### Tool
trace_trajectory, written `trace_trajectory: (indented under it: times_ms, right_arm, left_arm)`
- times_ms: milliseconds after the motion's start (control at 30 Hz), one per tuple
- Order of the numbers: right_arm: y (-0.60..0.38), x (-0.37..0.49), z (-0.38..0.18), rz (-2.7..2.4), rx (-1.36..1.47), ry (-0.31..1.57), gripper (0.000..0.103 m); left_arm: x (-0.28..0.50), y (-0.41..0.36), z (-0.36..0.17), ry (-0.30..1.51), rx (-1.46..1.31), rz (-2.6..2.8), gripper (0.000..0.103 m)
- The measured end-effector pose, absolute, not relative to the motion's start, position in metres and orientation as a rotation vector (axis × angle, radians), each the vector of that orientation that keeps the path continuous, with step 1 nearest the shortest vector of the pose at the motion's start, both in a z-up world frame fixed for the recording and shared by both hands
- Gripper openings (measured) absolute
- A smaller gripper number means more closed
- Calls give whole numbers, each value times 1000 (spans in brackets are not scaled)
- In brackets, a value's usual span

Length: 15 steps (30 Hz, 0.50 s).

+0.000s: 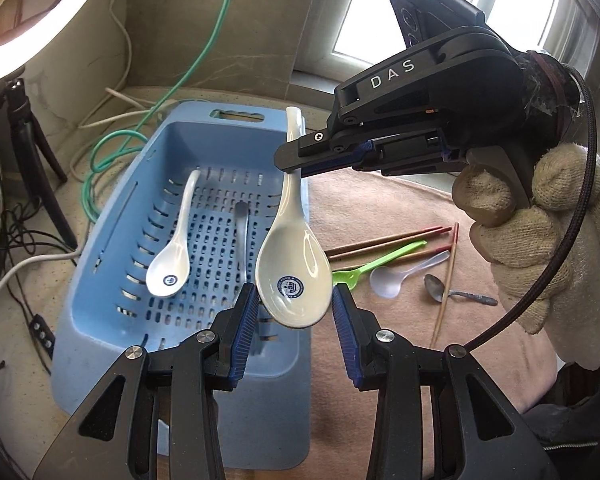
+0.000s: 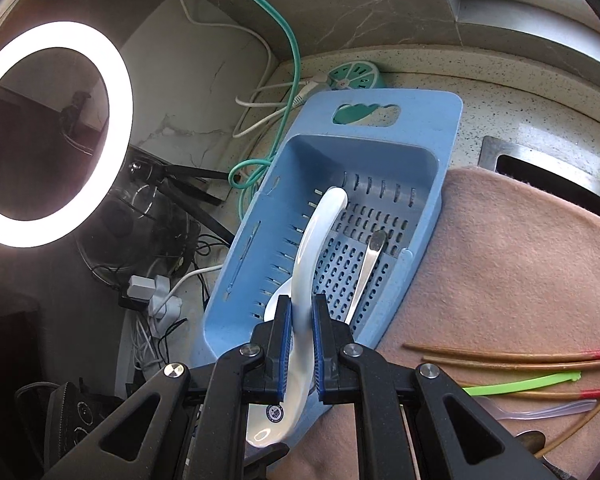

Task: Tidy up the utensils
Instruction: 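Lower the logo spoon into the basket and open the right gripper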

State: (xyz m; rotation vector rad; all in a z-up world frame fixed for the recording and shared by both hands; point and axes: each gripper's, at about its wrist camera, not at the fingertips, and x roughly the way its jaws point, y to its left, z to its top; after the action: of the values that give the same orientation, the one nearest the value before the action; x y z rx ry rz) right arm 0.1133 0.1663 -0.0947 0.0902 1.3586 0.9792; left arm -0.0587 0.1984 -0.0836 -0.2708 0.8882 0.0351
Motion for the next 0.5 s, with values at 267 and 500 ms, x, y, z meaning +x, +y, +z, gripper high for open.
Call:
trace_trajectory:
  times_ms: [267, 500]
  right_arm:
    - [182, 108, -90, 992, 21, 1314, 33]
    - [152, 108, -81, 980, 16, 1276, 33]
  left_arm:
    - [-59, 223, -89, 896, -288, 107, 36]
    - [-61, 221, -84, 883, -277, 89, 36]
